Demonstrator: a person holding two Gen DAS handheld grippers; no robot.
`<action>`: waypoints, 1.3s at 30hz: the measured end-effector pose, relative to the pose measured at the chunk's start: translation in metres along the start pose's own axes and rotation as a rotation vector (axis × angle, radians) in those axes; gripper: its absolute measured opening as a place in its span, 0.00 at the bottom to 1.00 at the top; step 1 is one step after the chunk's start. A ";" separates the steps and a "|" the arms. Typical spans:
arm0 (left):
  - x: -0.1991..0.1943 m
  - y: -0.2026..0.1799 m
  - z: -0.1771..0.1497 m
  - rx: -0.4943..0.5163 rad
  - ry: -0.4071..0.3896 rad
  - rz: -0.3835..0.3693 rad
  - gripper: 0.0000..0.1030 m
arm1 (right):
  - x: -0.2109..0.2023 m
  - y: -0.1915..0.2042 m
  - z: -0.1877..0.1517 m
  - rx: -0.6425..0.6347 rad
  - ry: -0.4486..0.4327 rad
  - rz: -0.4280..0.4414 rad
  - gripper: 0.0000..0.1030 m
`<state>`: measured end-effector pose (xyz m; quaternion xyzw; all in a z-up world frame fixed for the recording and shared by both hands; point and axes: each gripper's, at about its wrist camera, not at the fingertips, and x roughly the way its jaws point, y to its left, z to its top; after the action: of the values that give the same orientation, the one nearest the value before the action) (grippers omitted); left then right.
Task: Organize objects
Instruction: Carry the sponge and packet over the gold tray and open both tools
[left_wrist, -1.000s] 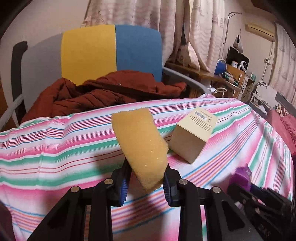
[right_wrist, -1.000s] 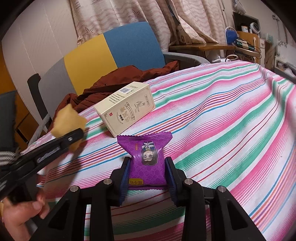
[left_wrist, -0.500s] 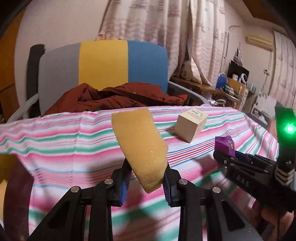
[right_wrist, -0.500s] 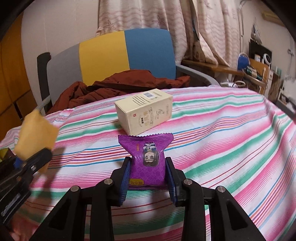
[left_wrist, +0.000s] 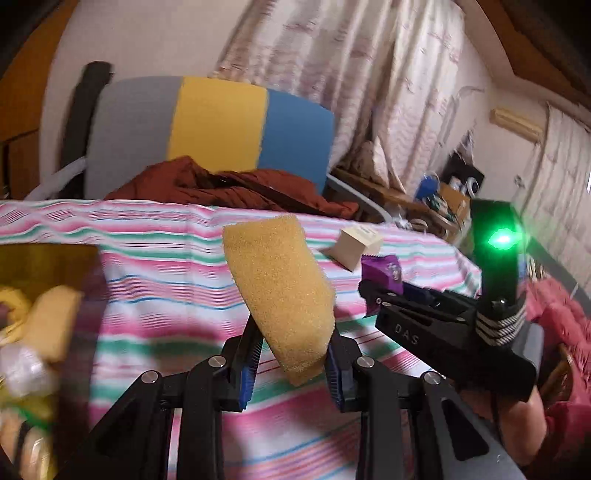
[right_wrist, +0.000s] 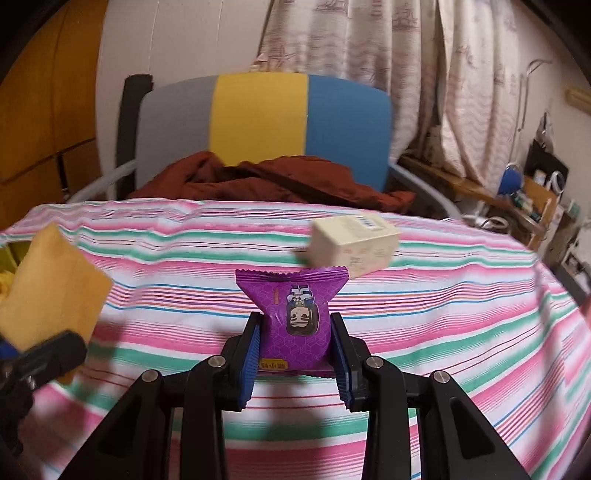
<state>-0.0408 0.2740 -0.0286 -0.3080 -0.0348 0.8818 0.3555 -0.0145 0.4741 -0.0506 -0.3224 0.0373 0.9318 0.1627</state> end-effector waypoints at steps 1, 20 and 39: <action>-0.009 0.007 0.000 -0.018 -0.009 0.003 0.30 | -0.002 0.008 0.002 0.008 0.003 0.025 0.34; -0.145 0.180 -0.012 -0.300 -0.091 0.317 0.30 | -0.051 0.244 0.031 -0.242 -0.023 0.447 0.35; -0.173 0.222 -0.024 -0.419 -0.093 0.383 0.53 | -0.034 0.323 0.047 -0.234 0.082 0.518 0.56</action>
<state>-0.0650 -0.0072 -0.0205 -0.3351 -0.1738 0.9196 0.1090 -0.1223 0.1675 -0.0040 -0.3560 0.0172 0.9265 -0.1206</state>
